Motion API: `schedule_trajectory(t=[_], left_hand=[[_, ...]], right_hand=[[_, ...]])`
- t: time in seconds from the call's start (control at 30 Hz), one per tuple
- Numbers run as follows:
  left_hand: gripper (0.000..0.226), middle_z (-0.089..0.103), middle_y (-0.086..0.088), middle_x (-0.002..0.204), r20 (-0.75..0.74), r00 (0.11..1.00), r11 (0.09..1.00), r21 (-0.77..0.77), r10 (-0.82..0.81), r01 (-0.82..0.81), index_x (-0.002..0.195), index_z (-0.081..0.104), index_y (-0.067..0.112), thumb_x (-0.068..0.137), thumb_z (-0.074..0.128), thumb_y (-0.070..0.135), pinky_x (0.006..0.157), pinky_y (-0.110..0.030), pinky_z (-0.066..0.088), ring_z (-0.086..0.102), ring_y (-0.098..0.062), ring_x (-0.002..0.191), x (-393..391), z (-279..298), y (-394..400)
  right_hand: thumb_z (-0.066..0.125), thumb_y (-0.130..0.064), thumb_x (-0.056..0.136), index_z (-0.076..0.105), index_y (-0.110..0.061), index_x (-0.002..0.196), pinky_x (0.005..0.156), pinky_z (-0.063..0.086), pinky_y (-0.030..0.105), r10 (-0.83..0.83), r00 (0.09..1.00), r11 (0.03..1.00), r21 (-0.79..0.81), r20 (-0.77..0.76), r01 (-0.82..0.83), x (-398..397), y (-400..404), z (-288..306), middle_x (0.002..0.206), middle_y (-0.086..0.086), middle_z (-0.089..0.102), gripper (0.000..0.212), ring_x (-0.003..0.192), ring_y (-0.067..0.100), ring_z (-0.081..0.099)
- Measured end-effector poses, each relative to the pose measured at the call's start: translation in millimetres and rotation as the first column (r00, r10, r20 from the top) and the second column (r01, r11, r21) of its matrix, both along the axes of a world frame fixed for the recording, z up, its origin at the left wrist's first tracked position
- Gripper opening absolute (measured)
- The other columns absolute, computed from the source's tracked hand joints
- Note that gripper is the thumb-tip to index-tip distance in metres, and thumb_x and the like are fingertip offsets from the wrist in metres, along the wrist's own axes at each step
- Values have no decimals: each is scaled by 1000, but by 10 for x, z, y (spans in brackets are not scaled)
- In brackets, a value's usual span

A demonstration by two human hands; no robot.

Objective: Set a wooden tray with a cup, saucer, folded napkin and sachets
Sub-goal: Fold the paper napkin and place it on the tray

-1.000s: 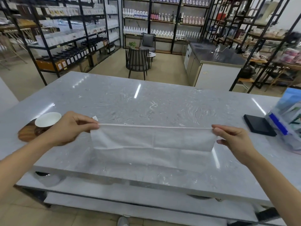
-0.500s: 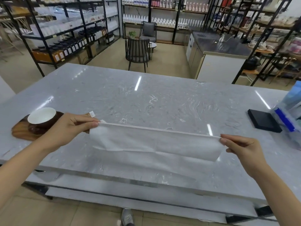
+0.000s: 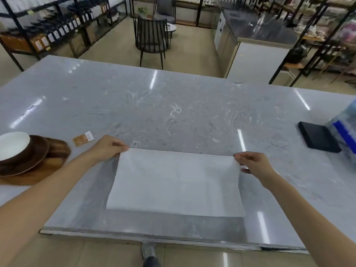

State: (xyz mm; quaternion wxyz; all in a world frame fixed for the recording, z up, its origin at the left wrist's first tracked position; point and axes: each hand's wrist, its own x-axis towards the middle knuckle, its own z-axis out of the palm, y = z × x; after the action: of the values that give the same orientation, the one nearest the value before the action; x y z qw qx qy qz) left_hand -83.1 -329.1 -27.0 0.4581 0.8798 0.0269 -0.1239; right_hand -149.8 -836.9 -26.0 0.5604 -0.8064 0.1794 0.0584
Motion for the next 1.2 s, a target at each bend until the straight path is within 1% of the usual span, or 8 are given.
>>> schedule_trajectory(t=[0.13, 0.23, 0.53, 0.63, 0.73, 0.9, 1.03, 1.2], left_hand=[[11, 69, 20, 61, 0, 996, 987, 140, -84, 83, 78, 80, 22, 85, 79, 14, 65, -23, 45, 59, 0, 63, 322, -220, -28], [18, 68, 26, 63, -6, 990, 967, 217, -138, 136, 72, 75, 34, 83, 80, 20, 65, -19, 44, 60, 6, 67, 454, -357, -14], [15, 70, 3, 77, 199, 976, 959, 283, -84, 25, 89, 73, 27, 79, 84, 25, 75, -31, 49, 67, -18, 75, 432, -572, 32], [8, 71, 1, 84, 230, 963, 911, 412, -142, 36, 88, 73, 27, 83, 79, 26, 75, -33, 50, 69, -24, 84, 370, -517, -12], [24, 65, -11, 107, 262, 956, 858, 513, -134, -20, 112, 73, 16, 88, 72, 21, 85, -45, 55, 62, -35, 105, 177, -385, -242], [43, 67, -3, 127, 386, 862, 876, 466, -330, 127, 119, 72, 15, 96, 41, 34, 97, -43, 53, 56, -30, 125, -607, -228, -1083], [55, 28, -1, 165, 169, 878, 776, 562, -447, 286, 157, 29, 10, 104, 25, 27, 125, -38, 21, 12, -20, 156, -967, -519, -1379], [60, -1, 9, 169, 140, 902, 729, 645, -408, 229, 161, 2, 23, 105, 8, 45, 128, -40, 4, -6, -17, 157, -1136, -855, -1100]], right_hand=[[78, -20, 90, 83, -19, 93, 78, 64, 38, -33, 999, 988, -155, -31, 28, 273, -22, -188, 89, 4, 81, 6, 87, 29, 75], [83, -26, 85, 82, -35, 79, 81, 58, 31, -38, 998, 968, -251, -59, 22, 344, 21, -330, 75, -16, 79, 11, 82, 18, 74], [82, -22, 85, 83, -23, 88, 74, 61, 42, -73, 997, 938, -339, 5, 70, 323, 75, -435, 80, 6, 76, 3, 65, 18, 65], [79, -20, 88, 81, -23, 88, 72, 57, 35, -81, 997, 923, -378, -10, 71, 314, 143, -396, 82, 7, 75, 3, 73, 26, 68], [72, -19, 92, 76, -16, 110, 77, 49, 33, -64, 998, 776, -628, 3, 51, 257, 406, -352, 103, 11, 68, 18, 91, 34, 68], [61, -24, 98, 73, -14, 119, 90, 56, 38, 320, 917, 710, -701, 238, -66, -215, 1704, -431, 128, 11, 64, 26, 110, 31, 64], [48, -21, 103, 51, -12, 149, 123, 30, 42, 532, 835, 673, -668, 140, -317, -456, 2304, -686, 164, 13, 34, 46, 152, 27, 32], [27, -39, 108, 21, -35, 162, 128, 13, 45, 514, 857, 566, -764, 32, -311, -588, 2343, -901, 171, 1, 17, 54, 159, 20, 11]])
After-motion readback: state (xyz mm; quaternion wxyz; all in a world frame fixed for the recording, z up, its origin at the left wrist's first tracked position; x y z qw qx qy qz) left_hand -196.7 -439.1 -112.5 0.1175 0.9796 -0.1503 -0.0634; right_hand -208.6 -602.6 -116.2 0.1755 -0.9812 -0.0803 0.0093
